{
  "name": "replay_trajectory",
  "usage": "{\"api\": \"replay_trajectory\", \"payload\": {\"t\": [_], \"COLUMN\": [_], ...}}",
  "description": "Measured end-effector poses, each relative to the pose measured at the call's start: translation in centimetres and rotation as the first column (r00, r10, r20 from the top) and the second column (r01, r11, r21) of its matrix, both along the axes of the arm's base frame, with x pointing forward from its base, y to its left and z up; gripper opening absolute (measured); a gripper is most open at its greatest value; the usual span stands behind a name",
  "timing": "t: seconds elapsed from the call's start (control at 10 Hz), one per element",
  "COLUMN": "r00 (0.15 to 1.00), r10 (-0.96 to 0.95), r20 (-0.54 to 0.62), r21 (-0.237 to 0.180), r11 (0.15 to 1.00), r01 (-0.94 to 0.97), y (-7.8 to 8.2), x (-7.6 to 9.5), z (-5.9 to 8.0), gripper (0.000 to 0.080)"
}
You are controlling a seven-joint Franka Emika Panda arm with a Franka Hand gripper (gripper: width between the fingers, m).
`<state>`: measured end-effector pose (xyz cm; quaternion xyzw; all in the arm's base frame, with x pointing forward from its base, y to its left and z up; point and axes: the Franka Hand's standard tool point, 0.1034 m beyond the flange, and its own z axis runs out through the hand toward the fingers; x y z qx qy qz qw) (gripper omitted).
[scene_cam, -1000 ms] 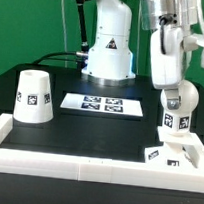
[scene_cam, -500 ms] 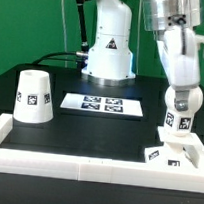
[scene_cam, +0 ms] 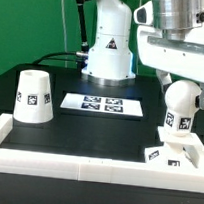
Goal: Assemble lamp
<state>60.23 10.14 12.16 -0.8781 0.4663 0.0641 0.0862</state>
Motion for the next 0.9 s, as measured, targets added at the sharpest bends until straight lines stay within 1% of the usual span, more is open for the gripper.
{"api": "replay_trajectory", "payload": {"t": [0.2, 0.3, 0.4, 0.5, 0.6, 0.7, 0.9], "r00": [0.993, 0.976, 0.960, 0.935, 0.857, 0.780, 0.636], "r10": [0.113, 0.212, 0.272, 0.348, 0.510, 0.621, 0.767], "r20": [0.024, 0.046, 0.059, 0.071, 0.074, 0.080, 0.084], "r21": [0.002, 0.002, 0.001, -0.011, -0.072, -0.101, -0.144], "r11": [0.994, 0.977, 0.962, 0.937, 0.860, 0.784, 0.641], "r01": [-0.113, -0.213, -0.273, -0.349, -0.506, -0.613, -0.754], "y": [-0.02, -0.04, -0.05, -0.10, -0.28, -0.17, -0.06], "x": [-0.02, -0.04, -0.05, -0.08, -0.15, -0.12, 0.08], "z": [-0.03, -0.05, -0.06, -0.12, -0.33, -0.37, -0.28], "gripper": [0.0698, 0.0698, 0.0698, 0.0698, 0.0698, 0.0698, 0.0698]}}
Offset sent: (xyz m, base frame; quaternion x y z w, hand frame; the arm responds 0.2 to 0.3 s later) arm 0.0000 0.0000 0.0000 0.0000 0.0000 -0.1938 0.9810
